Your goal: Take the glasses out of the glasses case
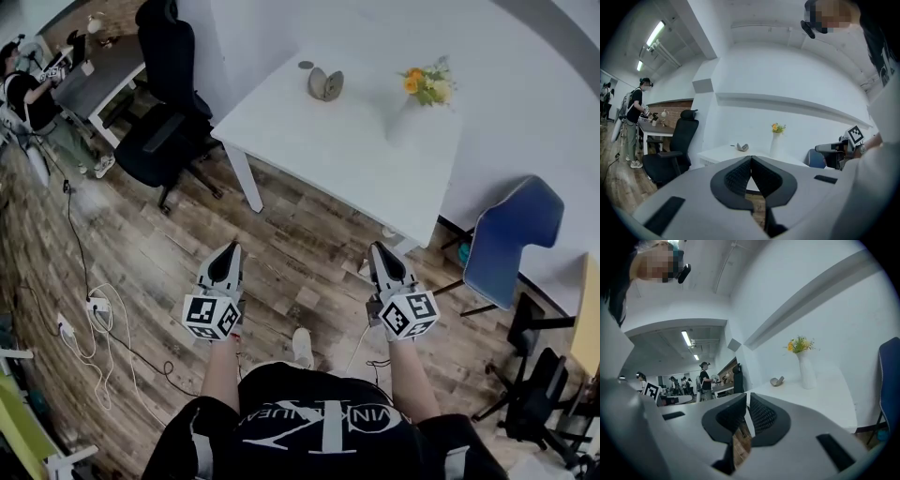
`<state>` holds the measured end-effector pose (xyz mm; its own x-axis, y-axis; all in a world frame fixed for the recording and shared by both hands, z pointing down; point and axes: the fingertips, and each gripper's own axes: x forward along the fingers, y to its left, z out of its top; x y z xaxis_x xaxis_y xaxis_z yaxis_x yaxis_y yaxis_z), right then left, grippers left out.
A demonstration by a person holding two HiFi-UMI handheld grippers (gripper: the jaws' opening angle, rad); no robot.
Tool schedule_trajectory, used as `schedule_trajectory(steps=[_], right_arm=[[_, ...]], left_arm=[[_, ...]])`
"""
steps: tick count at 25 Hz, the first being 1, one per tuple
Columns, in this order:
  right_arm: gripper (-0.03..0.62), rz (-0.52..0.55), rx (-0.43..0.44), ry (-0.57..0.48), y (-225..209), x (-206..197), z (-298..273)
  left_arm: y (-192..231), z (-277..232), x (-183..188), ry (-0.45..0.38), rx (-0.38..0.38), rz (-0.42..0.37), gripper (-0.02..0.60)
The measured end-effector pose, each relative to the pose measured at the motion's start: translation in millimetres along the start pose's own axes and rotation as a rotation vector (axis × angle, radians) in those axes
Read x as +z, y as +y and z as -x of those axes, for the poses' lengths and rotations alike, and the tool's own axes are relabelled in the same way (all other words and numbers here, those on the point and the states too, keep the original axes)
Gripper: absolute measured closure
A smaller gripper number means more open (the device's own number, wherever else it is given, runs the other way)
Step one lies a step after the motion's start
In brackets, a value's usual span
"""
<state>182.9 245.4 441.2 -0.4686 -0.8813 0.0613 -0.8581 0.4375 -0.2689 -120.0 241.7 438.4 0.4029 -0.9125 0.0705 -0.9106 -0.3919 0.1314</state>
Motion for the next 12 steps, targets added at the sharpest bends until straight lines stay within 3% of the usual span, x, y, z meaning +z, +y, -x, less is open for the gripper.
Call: schedule_trajectory(steps=[7,12], right_arm=[[0.556,-0.016,-0.014,0.016,-6,-3,-33],[0.556,-0.039,-0.016,0.030,-10,-11,-41]], left_arm=[[38,-12,-4,0.008,0.036,0.042,0.566],[34,-21,-6,-0.004,0.006,0.072,0.566]])
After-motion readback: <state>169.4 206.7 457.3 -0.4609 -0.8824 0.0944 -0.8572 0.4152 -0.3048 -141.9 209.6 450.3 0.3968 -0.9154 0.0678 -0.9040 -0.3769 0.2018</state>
